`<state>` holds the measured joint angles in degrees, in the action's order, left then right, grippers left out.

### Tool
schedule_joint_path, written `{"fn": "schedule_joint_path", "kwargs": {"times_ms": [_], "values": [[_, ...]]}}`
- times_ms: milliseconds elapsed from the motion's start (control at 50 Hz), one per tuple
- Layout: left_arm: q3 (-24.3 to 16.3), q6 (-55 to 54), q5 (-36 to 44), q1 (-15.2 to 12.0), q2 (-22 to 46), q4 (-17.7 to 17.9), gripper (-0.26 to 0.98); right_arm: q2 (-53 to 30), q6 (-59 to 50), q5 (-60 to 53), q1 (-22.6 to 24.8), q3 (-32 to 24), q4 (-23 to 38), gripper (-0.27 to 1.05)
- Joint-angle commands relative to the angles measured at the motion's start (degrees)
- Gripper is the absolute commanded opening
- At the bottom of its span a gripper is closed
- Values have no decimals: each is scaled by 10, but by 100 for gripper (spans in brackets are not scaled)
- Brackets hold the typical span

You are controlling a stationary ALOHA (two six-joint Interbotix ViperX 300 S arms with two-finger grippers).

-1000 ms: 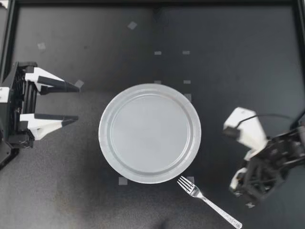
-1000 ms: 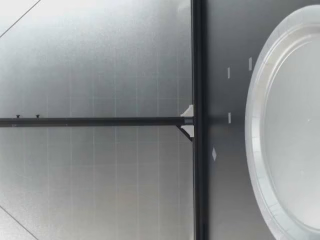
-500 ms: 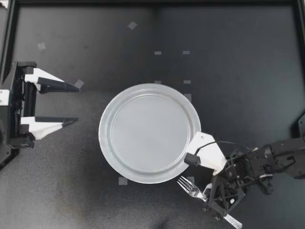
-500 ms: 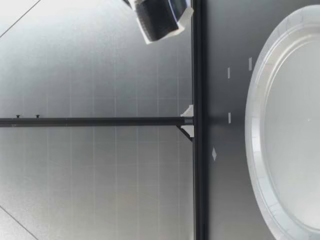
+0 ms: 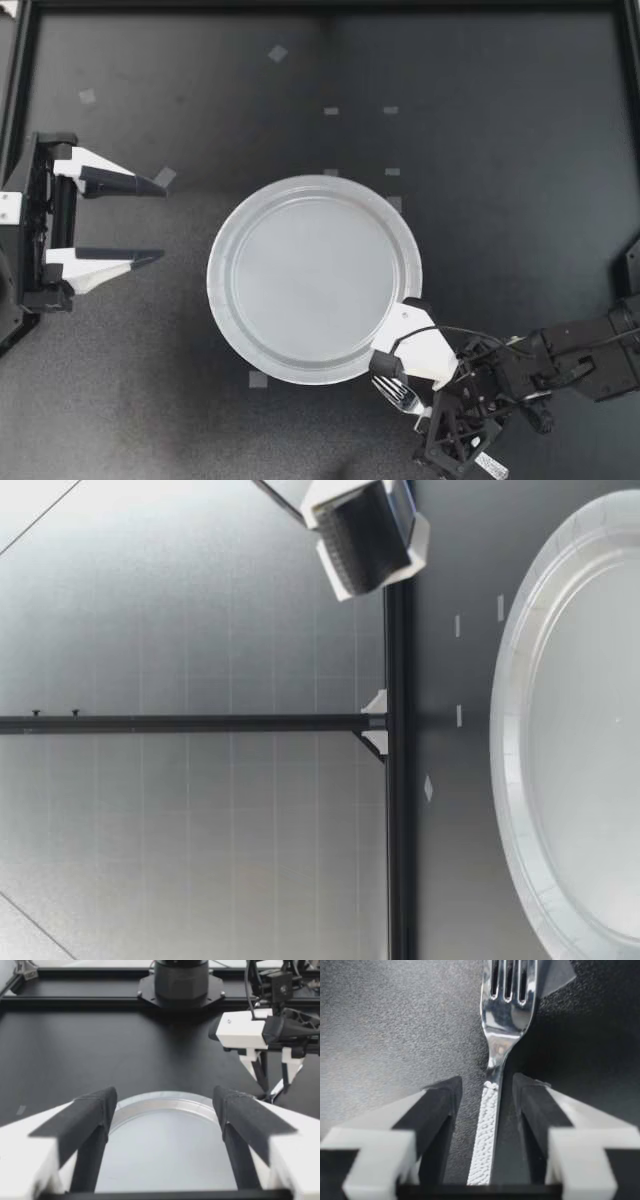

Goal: Pick up the fork and place it on the plate.

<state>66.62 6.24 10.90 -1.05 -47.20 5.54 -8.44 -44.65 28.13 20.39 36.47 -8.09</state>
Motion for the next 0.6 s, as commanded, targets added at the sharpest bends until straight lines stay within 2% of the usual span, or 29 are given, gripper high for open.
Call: {"fn": "schedule_joint_path", "kwargs": {"times_ms": [0, 260, 580], "values": [[-7, -1, 6, -1, 1, 0, 64, 3, -3, -3, 3, -13, 4, 50], [-3, -1, 6, -1, 1, 0, 64, -8, -10, -6, 3, -16, 8, 47], [4, 0, 6, -1, 1, 0, 64, -10, -9, -11, 3, -16, 19, 6]]}}
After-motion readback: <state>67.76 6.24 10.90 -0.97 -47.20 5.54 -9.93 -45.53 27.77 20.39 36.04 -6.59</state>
